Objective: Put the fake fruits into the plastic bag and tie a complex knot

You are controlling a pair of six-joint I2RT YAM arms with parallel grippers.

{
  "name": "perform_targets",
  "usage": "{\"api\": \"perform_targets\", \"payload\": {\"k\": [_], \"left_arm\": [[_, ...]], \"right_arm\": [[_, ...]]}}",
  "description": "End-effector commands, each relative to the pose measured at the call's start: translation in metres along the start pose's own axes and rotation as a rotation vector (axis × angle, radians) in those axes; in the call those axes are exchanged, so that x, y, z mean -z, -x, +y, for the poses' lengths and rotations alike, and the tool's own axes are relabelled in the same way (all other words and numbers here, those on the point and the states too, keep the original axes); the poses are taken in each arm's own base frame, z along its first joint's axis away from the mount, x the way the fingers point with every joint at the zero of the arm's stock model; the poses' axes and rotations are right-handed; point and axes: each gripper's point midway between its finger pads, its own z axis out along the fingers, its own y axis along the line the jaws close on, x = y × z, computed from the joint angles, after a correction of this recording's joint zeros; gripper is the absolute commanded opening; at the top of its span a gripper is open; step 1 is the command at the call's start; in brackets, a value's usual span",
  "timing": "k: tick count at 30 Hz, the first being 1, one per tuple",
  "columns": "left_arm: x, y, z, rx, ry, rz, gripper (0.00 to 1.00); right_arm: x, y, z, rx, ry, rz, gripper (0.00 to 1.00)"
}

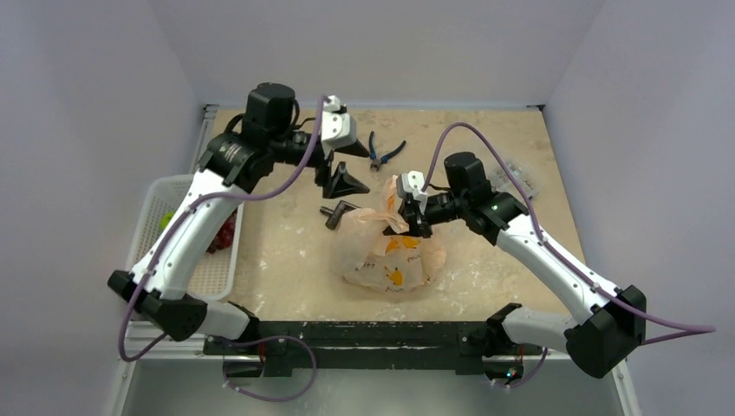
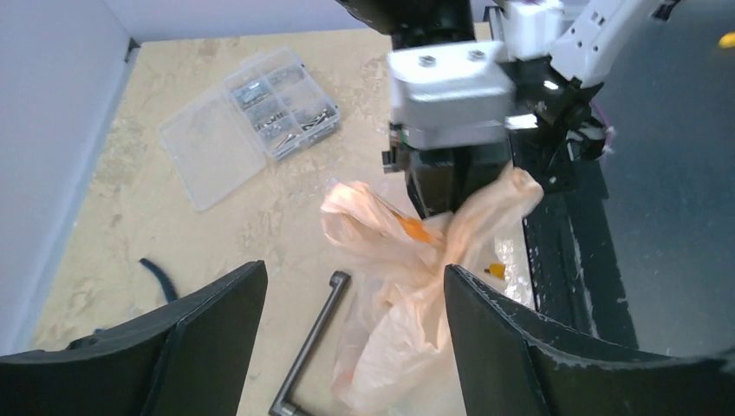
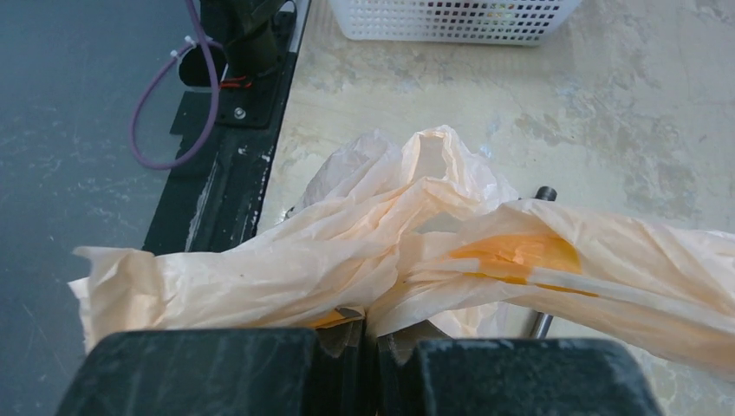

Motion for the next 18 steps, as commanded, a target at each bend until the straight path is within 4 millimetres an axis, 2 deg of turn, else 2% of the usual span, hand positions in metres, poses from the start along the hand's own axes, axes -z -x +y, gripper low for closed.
{"api": "perform_targets", "payload": {"k": [1,4,5,11,14,18], "left_arm": [[-0.024,0.004,0.012,0.22,-0.107,-0.023,0.76],[-0.038,0.008,0.019,0.297,-0.171,-0.04,0.79],[-0.044,0.003,0.023,0.33,-0.187,-0.029,0.79],[-0.058,-0.004,0.024,0.431,-0.276,-0.026,0.77],[-0.061,-0.001,0.016,0.487,-0.348,-0.042,0.71],[-0.064,-0.002,0.001,0.529,-0.419,-0.032,0.7]], "right_arm": [[0.003,0.012,0.008,0.144,0.061,-0.011,0.0],[0.005,0.008,0.007,0.184,0.066,0.015,0.0],[0.005,0.006,0.007,0.193,0.069,0.025,0.0],[0.006,0.004,0.005,0.234,0.071,0.043,0.0],[0.006,0.002,0.003,0.242,0.069,0.051,0.0],[0.006,0.001,0.002,0.238,0.067,0.056,0.0]]}}
